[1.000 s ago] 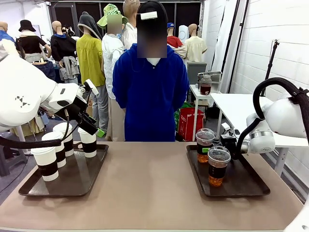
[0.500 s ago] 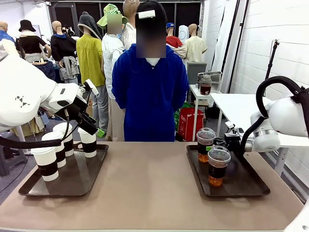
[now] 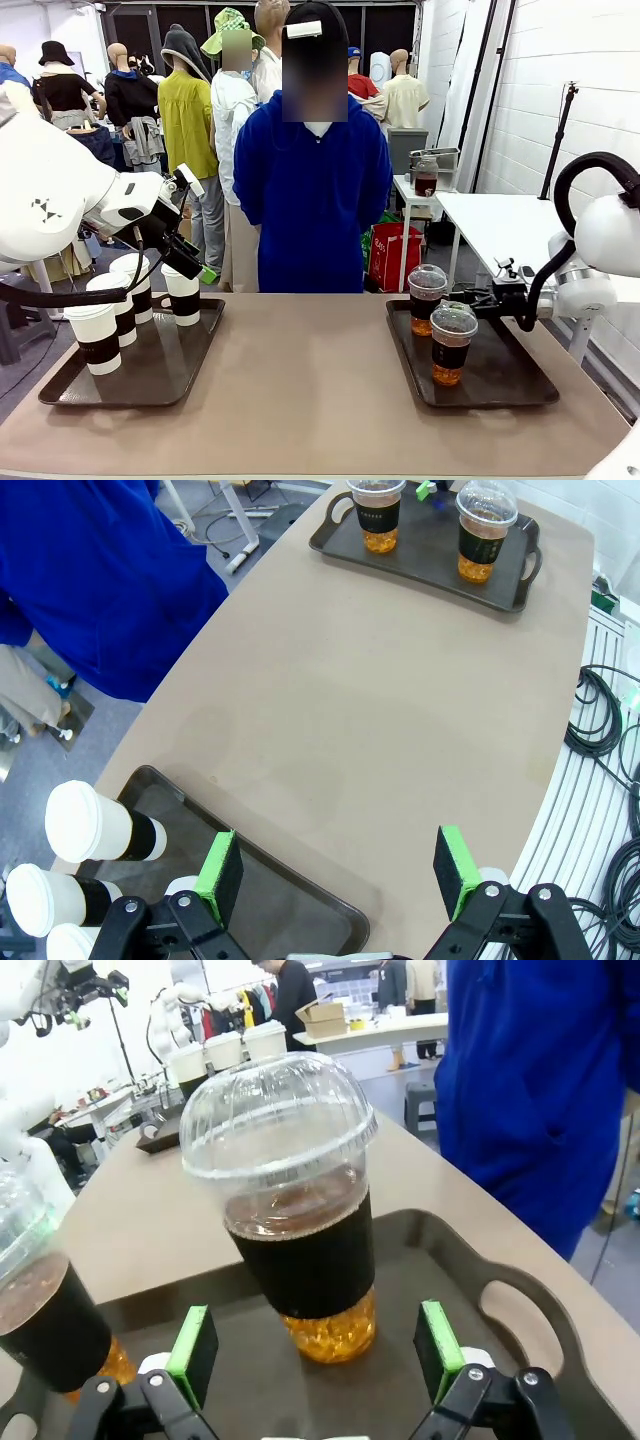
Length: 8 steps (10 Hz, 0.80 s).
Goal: Distribute the coffee onto the tray.
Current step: Pick up another iced Americano from the middle of the table and place it on the right Handle tray.
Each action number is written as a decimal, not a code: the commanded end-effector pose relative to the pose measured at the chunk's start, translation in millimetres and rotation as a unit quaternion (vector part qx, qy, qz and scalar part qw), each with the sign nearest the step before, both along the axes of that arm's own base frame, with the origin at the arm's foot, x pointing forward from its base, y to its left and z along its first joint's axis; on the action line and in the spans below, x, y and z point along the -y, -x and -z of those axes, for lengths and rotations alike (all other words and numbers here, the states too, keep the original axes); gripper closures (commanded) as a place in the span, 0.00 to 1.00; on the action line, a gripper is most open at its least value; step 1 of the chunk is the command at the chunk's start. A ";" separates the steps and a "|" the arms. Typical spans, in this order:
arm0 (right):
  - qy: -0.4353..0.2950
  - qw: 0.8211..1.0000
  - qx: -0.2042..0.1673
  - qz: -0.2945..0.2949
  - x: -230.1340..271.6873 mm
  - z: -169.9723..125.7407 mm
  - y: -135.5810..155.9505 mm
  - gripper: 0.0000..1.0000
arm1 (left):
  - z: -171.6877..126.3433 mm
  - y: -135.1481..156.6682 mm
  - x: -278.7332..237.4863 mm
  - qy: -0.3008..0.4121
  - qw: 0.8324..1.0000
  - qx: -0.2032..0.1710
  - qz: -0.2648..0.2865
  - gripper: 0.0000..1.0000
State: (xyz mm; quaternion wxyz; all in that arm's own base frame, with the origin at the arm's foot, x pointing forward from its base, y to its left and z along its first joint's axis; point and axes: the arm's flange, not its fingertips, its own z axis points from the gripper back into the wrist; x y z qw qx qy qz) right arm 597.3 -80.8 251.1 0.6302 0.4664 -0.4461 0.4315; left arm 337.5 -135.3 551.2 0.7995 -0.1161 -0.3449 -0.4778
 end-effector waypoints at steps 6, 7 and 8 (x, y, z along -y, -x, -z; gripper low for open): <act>0.005 1.000 -0.004 0.012 11.5 -0.9 7.0 0.00 | 0.2 0.3 -1.0 0.003 1.000 -0.003 0.004 0.00; 0.005 1.000 -0.004 0.012 11.5 -0.9 7.0 0.00 | 0.2 0.3 -1.0 0.003 1.000 -0.003 0.004 0.00; 0.005 1.000 -0.004 0.012 11.5 -0.9 7.0 0.00 | 0.2 0.3 -1.0 0.003 1.000 -0.003 0.004 0.00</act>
